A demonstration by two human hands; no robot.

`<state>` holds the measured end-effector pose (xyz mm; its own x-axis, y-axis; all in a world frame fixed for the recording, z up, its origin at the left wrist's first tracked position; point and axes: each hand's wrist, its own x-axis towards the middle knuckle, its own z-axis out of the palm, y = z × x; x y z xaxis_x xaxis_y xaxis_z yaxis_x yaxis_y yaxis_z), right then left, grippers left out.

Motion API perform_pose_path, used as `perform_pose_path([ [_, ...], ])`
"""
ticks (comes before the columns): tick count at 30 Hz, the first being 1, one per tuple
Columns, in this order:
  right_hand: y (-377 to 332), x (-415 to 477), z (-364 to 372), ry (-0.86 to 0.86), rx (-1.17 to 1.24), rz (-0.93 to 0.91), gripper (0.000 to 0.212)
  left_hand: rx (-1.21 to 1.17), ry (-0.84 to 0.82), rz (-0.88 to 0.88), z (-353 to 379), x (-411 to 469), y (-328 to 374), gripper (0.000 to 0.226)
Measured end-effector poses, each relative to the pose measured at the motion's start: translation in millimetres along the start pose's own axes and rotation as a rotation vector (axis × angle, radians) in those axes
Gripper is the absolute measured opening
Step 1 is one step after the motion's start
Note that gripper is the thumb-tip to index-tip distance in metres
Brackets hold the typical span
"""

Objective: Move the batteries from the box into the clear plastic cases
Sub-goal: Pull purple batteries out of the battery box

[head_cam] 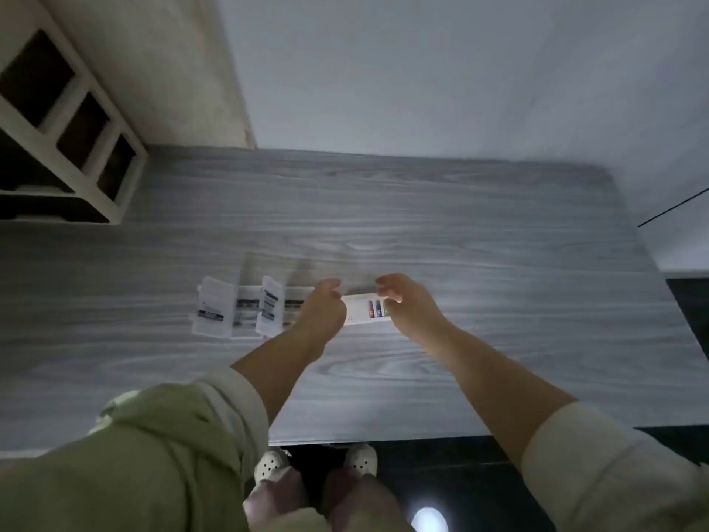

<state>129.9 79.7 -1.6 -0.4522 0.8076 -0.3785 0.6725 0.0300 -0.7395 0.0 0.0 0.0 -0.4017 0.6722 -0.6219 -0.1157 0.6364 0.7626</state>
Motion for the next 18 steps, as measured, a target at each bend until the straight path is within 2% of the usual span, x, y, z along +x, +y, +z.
perform_pose_path([
  [4, 12.6, 15.5, -0.3, -0.066, -0.344, -0.062, 0.051, 0.016, 0.017, -0.050, 11.8, 4.2, -5.5, 0.061],
  [8, 24.6, 27.1, 5.2, -0.075, -0.573, -0.144, 0.054, -0.030, 0.065, -0.073, 24.7, 4.4, -12.5, 0.060],
  [11, 36.7, 33.7, 6.9, -0.096, -0.688, -0.232, 0.054, -0.044, 0.111, -0.100, 29.3, 11.2, -19.2, 0.058],
  [13, 43.7, 34.9, 8.7, -0.126, -0.755, -0.276, 0.062, -0.016, 0.110, -0.105, 30.2, 13.6, -22.9, 0.049],
  [16, 53.5, 35.9, 13.2, -0.117, -0.746, -0.282, 0.072, 0.005, 0.110, -0.112, 31.5, 18.3, -31.9, 0.037],
  [18, 56.4, 35.0, 14.8, -0.093, -0.721, -0.290, 0.071, -0.030, 0.115, -0.120, 31.8, 17.8, -32.5, 0.037],
])
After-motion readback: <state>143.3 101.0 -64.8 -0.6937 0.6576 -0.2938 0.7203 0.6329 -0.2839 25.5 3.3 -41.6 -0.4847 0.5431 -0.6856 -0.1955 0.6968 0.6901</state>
